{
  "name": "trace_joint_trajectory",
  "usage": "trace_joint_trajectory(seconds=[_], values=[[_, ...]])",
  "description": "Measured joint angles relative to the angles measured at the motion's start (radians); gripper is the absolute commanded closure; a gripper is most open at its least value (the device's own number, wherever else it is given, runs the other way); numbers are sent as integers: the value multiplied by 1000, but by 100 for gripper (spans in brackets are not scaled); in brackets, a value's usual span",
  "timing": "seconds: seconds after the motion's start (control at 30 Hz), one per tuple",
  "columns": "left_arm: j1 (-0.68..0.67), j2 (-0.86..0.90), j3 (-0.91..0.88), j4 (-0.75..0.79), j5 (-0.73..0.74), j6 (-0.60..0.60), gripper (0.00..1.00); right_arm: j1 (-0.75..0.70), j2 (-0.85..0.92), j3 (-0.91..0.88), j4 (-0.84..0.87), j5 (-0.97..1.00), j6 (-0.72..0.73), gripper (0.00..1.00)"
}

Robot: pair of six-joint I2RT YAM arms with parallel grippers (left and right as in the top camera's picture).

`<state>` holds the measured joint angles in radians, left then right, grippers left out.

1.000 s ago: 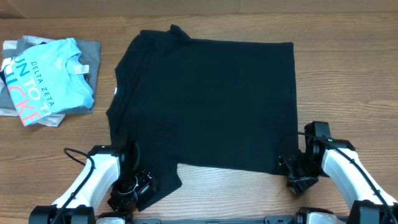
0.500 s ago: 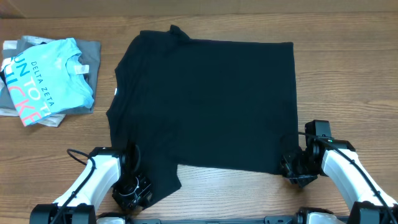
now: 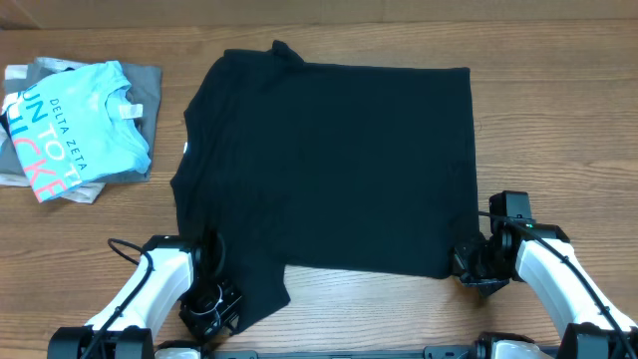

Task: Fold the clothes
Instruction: 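Move the right gripper to the bottom-right hem corner and grasp, then lift the bottom hem with both grippers and fold it upward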

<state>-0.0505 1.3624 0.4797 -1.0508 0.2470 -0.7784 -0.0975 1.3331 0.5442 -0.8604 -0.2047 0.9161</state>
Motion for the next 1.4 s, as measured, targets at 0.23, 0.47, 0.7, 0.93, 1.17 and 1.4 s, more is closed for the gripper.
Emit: trace_joint_trajectory(seconds=[0.23,0.47,0.7,0.93,1.17,1.4], values=[[0,3,92,-144,-40,4,96,0,2,22,-93,41,8,96],[0,3,246,-190,-94,23,96,0,2,117,-130,72,12,96],[0,3,418,-184,-176,45,96,0,2,197,-95,79,15,96],[0,3,550,11,-249,77,96,0,3,230,37,80,14,96],[0,16,554,187,-265,102,96,0,3,230,149,62,0,96],[0,58,554,325,-271,141,96,0,3,230,272,48,0,93]])
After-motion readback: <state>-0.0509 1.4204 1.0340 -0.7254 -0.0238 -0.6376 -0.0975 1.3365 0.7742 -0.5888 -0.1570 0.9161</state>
